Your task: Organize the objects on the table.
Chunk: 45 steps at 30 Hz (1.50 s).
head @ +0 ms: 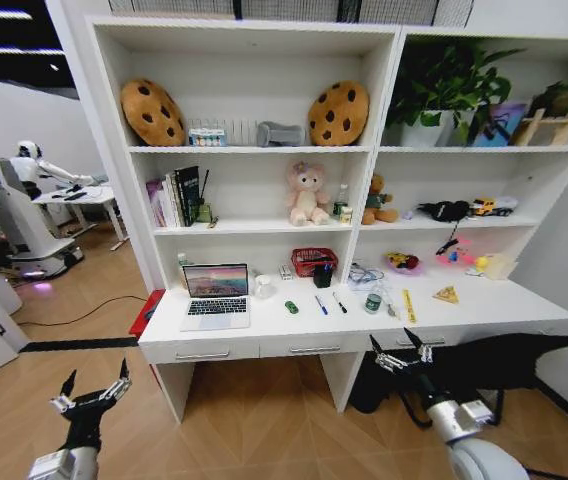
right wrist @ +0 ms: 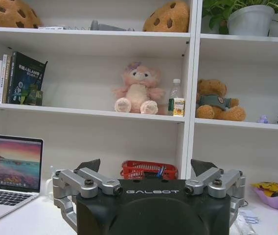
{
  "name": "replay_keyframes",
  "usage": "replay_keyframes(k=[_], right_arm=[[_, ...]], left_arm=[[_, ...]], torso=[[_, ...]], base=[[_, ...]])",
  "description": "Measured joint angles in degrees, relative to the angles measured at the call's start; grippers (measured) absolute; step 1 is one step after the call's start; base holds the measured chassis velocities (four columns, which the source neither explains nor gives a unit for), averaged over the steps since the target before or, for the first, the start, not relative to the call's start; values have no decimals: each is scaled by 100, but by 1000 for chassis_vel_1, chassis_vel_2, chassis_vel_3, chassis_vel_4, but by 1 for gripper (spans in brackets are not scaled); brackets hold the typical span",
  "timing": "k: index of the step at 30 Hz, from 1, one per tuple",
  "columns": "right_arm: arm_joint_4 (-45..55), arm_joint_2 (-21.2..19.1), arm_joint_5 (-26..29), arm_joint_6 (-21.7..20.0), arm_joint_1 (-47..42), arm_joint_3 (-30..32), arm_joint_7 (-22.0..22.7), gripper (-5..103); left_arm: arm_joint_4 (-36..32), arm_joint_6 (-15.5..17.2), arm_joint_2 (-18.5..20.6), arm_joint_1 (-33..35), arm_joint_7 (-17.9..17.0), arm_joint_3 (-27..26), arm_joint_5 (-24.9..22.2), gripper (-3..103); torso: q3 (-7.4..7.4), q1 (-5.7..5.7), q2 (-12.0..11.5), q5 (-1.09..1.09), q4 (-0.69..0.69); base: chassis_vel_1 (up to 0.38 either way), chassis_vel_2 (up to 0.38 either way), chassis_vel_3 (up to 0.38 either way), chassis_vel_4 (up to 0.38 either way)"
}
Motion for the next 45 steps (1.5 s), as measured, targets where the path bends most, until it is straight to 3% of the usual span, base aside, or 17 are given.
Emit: replay_keyframes(k=[45], right_arm=[[89, 44, 3, -78, -20, -42, 40, 100]], left_arm=[[-75, 34, 62, -45, -117, 107, 11, 100]], torso=[[0, 0, 0, 0, 0]], base=[[0, 0, 0, 0]])
